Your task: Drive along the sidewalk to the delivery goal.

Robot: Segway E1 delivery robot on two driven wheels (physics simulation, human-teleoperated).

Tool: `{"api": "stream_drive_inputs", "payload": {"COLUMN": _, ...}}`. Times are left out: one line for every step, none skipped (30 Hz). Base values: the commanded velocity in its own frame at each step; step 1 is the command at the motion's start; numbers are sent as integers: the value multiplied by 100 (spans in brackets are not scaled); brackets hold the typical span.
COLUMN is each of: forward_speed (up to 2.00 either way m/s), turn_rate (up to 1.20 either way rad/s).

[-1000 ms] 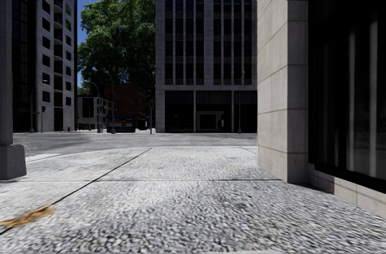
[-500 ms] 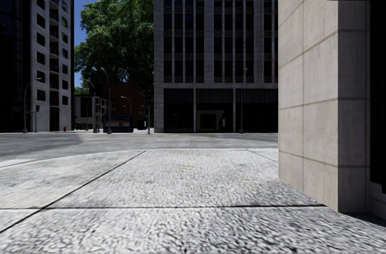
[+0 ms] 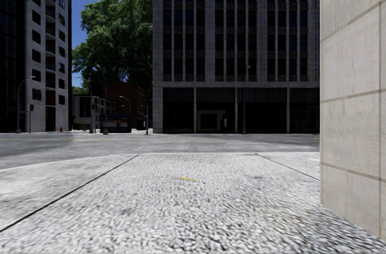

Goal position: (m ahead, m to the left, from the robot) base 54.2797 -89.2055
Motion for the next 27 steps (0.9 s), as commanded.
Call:
{"api": "stream_drive_inputs", "payload": {"forward_speed": 200, "turn_rate": 0}}
{"api": "stream_drive_inputs", "payload": {"forward_speed": 200, "turn_rate": 0}}
{"api": "stream_drive_inputs", "payload": {"forward_speed": 200, "turn_rate": 0}}
{"api": "stream_drive_inputs", "payload": {"forward_speed": 200, "turn_rate": -1}}
{"api": "stream_drive_inputs", "payload": {"forward_speed": 200, "turn_rate": -9}}
{"api": "stream_drive_inputs", "payload": {"forward_speed": 200, "turn_rate": -13}}
{"api": "stream_drive_inputs", "payload": {"forward_speed": 200, "turn_rate": -13}}
{"api": "stream_drive_inputs", "payload": {"forward_speed": 200, "turn_rate": -14}}
{"api": "stream_drive_inputs", "payload": {"forward_speed": 200, "turn_rate": -15}}
{"api": "stream_drive_inputs", "payload": {"forward_speed": 200, "turn_rate": -15}}
{"api": "stream_drive_inputs", "payload": {"forward_speed": 200, "turn_rate": -21}}
{"api": "stream_drive_inputs", "payload": {"forward_speed": 200, "turn_rate": -27}}
{"api": "stream_drive_inputs", "payload": {"forward_speed": 198, "turn_rate": -30}}
{"api": "stream_drive_inputs", "payload": {"forward_speed": 177, "turn_rate": -32}}
{"api": "stream_drive_inputs", "payload": {"forward_speed": 160, "turn_rate": -35}}
{"api": "stream_drive_inputs", "payload": {"forward_speed": 153, "turn_rate": -44}}
{"api": "stream_drive_inputs", "payload": {"forward_speed": 147, "turn_rate": -49}}
{"api": "stream_drive_inputs", "payload": {"forward_speed": 142, "turn_rate": -50}}
{"api": "stream_drive_inputs", "payload": {"forward_speed": 141, "turn_rate": -51}}
{"api": "stream_drive_inputs", "payload": {"forward_speed": 140, "turn_rate": -51}}
{"api": "stream_drive_inputs", "payload": {"forward_speed": 140, "turn_rate": -51}}
{"api": "stream_drive_inputs", "payload": {"forward_speed": 140, "turn_rate": -51}}
{"api": "stream_drive_inputs", "payload": {"forward_speed": 140, "turn_rate": -51}}
{"api": "stream_drive_inputs", "payload": {"forward_speed": 140, "turn_rate": -51}}
{"api": "stream_drive_inputs", "payload": {"forward_speed": 140, "turn_rate": -51}}
{"api": "stream_drive_inputs", "payload": {"forward_speed": 140, "turn_rate": -51}}
{"api": "stream_drive_inputs", "payload": {"forward_speed": 140, "turn_rate": -51}}
